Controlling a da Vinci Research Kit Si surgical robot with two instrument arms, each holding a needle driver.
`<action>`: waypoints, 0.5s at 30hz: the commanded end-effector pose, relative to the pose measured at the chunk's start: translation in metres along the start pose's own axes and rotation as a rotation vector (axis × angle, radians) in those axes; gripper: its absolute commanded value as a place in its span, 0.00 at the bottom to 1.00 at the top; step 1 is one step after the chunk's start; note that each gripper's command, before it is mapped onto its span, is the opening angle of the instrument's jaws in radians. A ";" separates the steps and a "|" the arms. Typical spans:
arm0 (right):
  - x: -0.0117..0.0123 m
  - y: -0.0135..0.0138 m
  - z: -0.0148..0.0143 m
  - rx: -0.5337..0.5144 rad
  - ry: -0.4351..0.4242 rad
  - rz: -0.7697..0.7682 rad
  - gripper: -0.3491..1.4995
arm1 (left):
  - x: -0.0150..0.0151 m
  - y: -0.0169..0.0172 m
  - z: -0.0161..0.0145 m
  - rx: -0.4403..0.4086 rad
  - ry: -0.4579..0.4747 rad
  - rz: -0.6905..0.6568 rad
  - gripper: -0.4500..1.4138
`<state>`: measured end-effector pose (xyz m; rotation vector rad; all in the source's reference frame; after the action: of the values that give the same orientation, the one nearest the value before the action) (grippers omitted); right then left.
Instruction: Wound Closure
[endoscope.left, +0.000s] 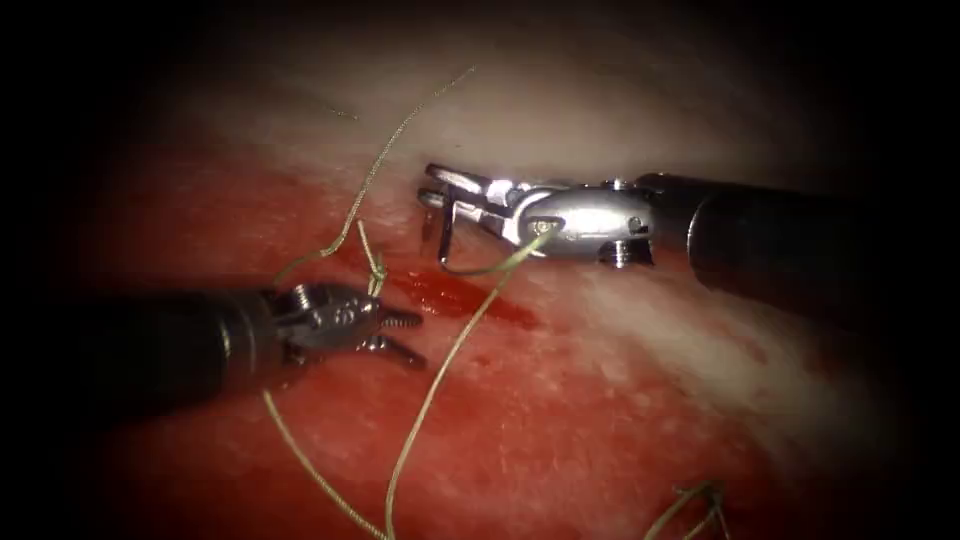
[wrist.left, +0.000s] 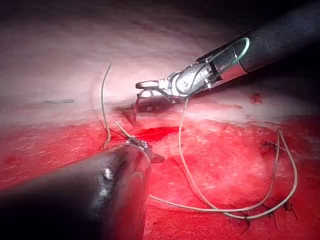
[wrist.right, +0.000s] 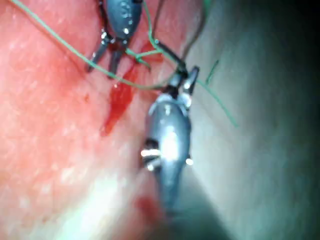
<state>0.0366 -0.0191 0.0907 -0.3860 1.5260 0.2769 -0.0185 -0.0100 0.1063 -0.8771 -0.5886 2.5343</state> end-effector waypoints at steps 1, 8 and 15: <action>-0.0005 0.0001 0.0007 0.002 0.003 -0.007 0.00 | 0.0000 -0.0002 0.0008 -0.002 0.001 0.001 0.30; -0.0004 0.0000 0.0003 0.004 0.003 -0.036 0.00 | 0.0000 -0.0002 0.0008 -0.005 0.002 0.002 0.30; -0.0007 -0.0007 0.0002 0.013 -0.001 -0.059 0.00 | 0.0000 -0.0002 0.0007 -0.006 0.002 0.002 0.30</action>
<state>0.0362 -0.0199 0.0908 -0.4205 1.5096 0.2208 -0.0183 -0.0099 0.1063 -0.8804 -0.5949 2.5338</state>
